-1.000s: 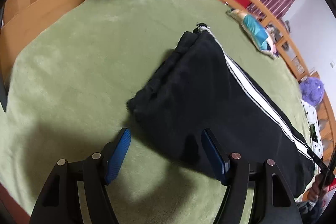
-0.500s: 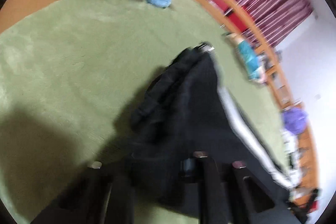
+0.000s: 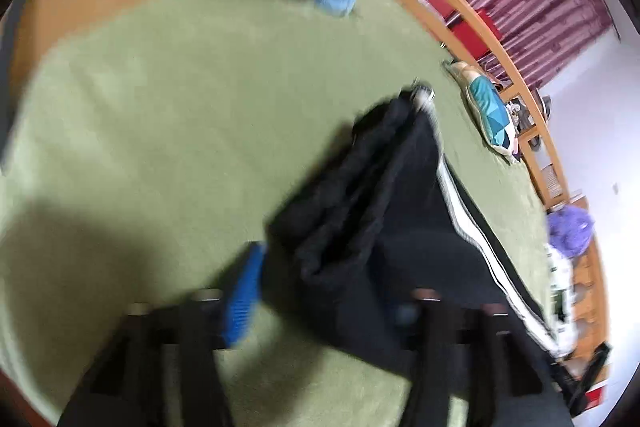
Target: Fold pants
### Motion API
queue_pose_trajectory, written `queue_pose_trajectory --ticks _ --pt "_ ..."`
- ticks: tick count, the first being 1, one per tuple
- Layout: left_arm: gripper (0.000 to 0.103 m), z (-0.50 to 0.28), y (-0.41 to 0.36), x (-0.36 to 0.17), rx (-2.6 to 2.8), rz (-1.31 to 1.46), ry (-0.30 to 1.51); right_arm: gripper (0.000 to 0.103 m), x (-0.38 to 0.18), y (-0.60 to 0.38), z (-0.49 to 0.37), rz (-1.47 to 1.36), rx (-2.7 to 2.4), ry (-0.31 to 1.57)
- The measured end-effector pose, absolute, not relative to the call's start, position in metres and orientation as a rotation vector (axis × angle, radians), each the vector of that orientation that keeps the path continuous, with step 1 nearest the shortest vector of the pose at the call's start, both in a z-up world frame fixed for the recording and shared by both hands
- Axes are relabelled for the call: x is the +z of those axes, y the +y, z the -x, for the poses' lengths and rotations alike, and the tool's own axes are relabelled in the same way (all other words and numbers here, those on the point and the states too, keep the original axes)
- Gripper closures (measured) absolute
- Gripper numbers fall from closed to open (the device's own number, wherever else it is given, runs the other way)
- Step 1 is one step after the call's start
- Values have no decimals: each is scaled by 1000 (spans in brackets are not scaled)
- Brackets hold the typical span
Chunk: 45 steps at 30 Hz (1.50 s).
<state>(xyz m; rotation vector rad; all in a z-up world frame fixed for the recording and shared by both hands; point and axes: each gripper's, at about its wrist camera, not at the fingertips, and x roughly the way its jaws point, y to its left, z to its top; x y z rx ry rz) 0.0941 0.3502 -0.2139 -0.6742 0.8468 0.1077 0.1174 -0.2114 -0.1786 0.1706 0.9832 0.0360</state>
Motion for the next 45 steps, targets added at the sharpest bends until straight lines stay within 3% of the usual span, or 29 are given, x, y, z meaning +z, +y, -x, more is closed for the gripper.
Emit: queue_pose_trajectory --ticks 9,18,19,20,21,24,26,27,28,29,32,36,45 --pt "28 -186 335 -164 -79 532 843 52 -185 -211 -127 -144 27 995" --pt "30 -266 344 -234 -105 698 1115 52 -191 -223 -132 -152 -53 1036" --pt "32 -269 340 -233 -86 679 1116 52 -192 -223 -134 -155 -57 1037" --pt "50 -269 336 -228 -100 646 1085 52 -192 -222 -136 -155 -59 1038" --pt "79 -266 332 -220 -144 633 1030 52 -192 -220 -139 -151 -59 1040" --pt "80 -228 311 -172 -323 510 689 52 -192 -212 -144 -135 -50 1041" --pt "78 -205 295 -150 -370 393 573 52 -192 -206 -146 -122 -41 1036" --pt "71 -200 290 -144 -352 363 572 52 -192 -202 -148 -117 -33 1036" --pt "66 -203 290 -146 -323 370 599 52 -194 -200 -149 -114 -27 1039" --pt "54 -207 292 -149 -291 377 624 52 -195 -197 -151 -112 -22 1043" --pt "41 -227 308 -168 -102 448 767 52 -200 -190 -154 -107 -6 1055" --pt "41 -229 324 -177 -83 559 803 52 -198 -181 -152 -86 17 1049" --pt "37 -228 309 -196 37 414 926 52 -198 -181 -144 -91 11 1051"
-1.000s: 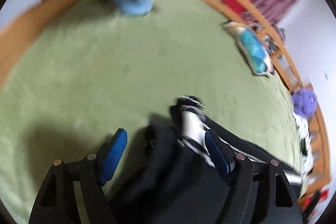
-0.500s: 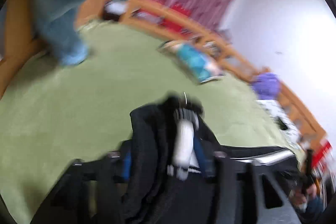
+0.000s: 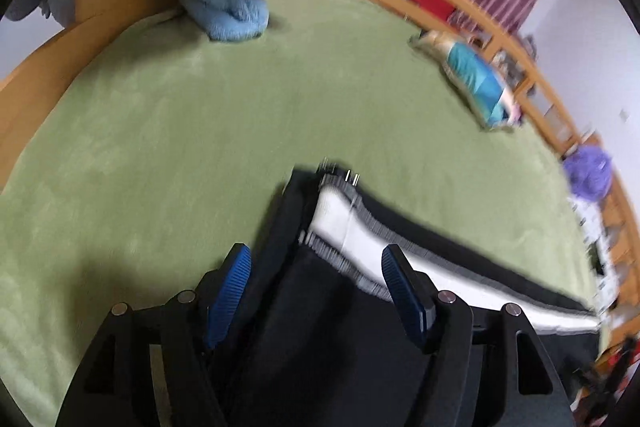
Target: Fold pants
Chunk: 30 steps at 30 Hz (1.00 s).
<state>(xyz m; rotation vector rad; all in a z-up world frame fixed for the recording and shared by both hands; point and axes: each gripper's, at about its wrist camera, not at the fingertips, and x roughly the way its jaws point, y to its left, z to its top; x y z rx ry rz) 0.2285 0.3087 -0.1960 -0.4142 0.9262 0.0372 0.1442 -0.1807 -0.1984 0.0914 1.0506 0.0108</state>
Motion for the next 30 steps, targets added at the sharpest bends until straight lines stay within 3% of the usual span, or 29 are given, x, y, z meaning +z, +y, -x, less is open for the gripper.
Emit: queue_pose_trajectory --ticks 6,9,13,20,23,24,30 --pt "37 -171 330 -206 164 388 934 52 -190 -188 -136 -79 2 1026" --pt "28 -135 339 -209 132 440 938 52 -190 -194 -133 -96 -2 1020" --pt "28 -105 340 -227 124 515 943 52 -192 -196 -129 -110 13 1022" --pt "31 -127 335 -237 173 554 859 52 -183 -192 -110 -100 26 1000" --pt "73 -138 342 -234 209 618 865 52 -174 -200 -94 -122 13 975" --pt "79 -141 344 -232 181 650 887 52 -171 -203 -91 -128 9 970" --pt "79 -136 288 -160 239 368 812 52 -151 -220 -72 -144 -5 903"
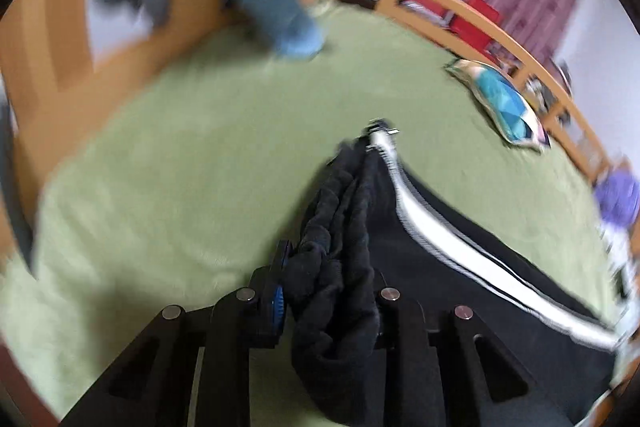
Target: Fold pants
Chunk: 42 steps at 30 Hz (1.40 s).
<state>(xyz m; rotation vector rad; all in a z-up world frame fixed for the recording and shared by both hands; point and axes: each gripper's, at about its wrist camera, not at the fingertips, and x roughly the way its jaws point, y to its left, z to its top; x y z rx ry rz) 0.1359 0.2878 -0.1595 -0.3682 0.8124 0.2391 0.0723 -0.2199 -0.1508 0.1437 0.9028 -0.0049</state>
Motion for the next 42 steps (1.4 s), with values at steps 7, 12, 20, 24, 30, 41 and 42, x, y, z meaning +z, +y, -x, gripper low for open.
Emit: queue_pose_trajectory --ticks 7,12,20,24,30,41,42 --pt "79 -119 193 -78 139 195 711 52 -110 -244 -52 -96 0 769" --pt "79 -106 109 -51 31 78 685 50 -100 -272 -42 -103 -12 709" --pt "79 -115 -29 -61 -204 -31 738 50 -118 -330 -19 -262 -67 706" --pt "78 -120 -88 -93 -292 -13 826 50 -117 -357 -9 -395 -84 672" --pt "65 -107 -132 -163 -377 -60 1027 50 -124 -354 -13 -393 -93 703" --pt "32 -79 -23 -137 -359 118 929 50 -158 -283 -59 -326 125 891" --pt "32 -79 -11 -134 -352 130 917 49 -161 -274 -67 -335 152 911"
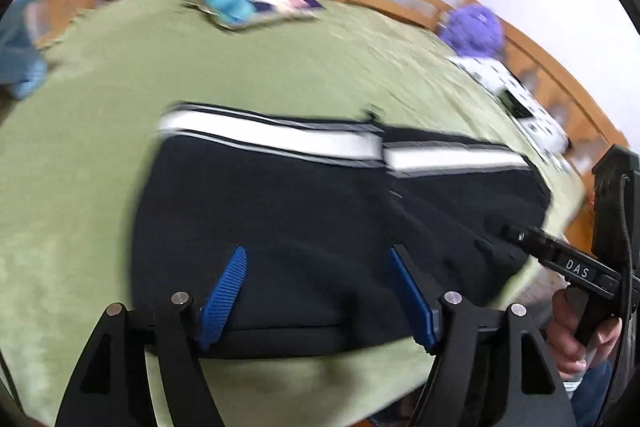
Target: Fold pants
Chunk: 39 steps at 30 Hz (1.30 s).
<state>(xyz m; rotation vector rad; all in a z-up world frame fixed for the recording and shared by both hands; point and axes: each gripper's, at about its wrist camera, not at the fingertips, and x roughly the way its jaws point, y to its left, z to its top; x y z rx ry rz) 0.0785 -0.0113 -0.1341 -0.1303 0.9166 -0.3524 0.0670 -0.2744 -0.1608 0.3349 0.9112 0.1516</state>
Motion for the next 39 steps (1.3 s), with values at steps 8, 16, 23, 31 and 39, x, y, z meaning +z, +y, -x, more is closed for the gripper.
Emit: queue_pose_trajectory --ticks 8,16,23,31,39 --pt "25 -80 62 -134 -278 200 876 38 -200 -223 -114 -332 177 1043" --pt "25 -84 99 -162 -240 346 944 88 -179 -207 -93 -266 217 935" --pt "25 -91 105 -179 -224 372 993 71 -221 -192 -69 -97 161 1079" --pt "25 -92 108 -179 -229 386 993 30 -204 -206 -110 -136 169 1018" --pt "25 -97 106 -172 -243 347 993 89 -165 -237 -140 -250 230 866"
